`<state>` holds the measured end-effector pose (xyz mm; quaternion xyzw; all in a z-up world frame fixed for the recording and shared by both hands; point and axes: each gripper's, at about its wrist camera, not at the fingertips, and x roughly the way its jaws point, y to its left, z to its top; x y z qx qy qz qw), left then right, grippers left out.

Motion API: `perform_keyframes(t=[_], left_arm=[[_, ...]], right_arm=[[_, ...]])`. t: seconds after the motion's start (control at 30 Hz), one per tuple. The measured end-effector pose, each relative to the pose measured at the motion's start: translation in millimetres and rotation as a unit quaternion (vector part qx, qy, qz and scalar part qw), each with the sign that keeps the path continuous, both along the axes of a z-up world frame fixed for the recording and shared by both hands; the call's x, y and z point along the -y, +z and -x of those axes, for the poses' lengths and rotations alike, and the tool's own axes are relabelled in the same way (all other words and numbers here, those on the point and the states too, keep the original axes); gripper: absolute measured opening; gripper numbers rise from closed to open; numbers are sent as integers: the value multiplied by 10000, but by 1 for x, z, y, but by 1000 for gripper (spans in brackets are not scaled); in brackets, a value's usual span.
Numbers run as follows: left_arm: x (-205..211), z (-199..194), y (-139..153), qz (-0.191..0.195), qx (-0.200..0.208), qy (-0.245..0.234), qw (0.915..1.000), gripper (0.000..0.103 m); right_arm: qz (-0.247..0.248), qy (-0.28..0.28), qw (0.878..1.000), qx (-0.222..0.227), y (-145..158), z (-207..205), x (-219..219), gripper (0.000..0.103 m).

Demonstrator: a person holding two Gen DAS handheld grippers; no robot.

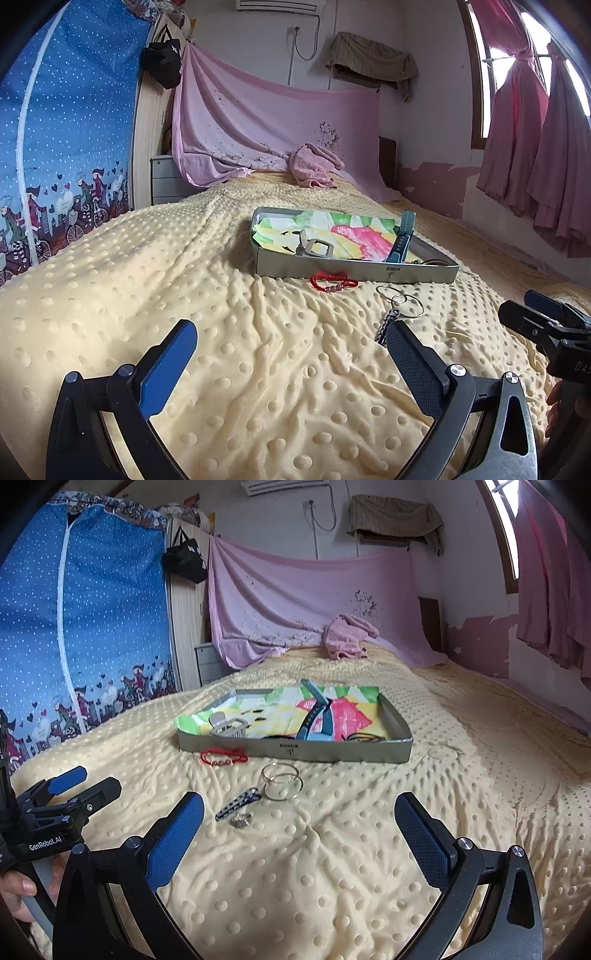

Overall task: Organize jewelry
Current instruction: 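Lift both tools out of the tray back over the remaining jewelry, then grasp the black-white keychain with the left tool while the right tool grasps the small silver ring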

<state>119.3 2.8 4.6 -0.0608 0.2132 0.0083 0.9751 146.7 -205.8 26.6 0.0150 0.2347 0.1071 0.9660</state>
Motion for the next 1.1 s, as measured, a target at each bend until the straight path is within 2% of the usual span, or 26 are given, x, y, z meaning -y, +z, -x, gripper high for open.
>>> perform_keyframes(t=[0.43, 0.63, 0.67, 0.73, 0.8, 0.87, 1.1], left_arm=[[-4, -23, -9, -5, -576, 41, 9983, 103], [4, -39, -15, -115, -887, -295, 9956, 102], [6, -40, -15, -121, -895, -357, 9953, 98], [8, -44, -16, -126, -951, -472, 9943, 88], [11, -49, -19, -119, -1061, -605, 9924, 81], [12, -54, -21, -58, -1155, -732, 9906, 67], [24, -68, -26, 112, -1332, -1340, 9819, 41]], right_arm=[[225, 75, 9993, -297, -8, -17, -5, 102], [318, 213, 9980, -498, -12, -31, -6, 100], [364, 276, 9975, -541, -14, -34, -8, 98], [432, 367, 9963, -641, -18, -40, -12, 77], [448, 478, 9947, -792, -23, -45, -15, 66], [459, 601, 9930, -910, -29, -48, -18, 62], [555, 975, 9871, -1142, -41, -56, -35, 49]])
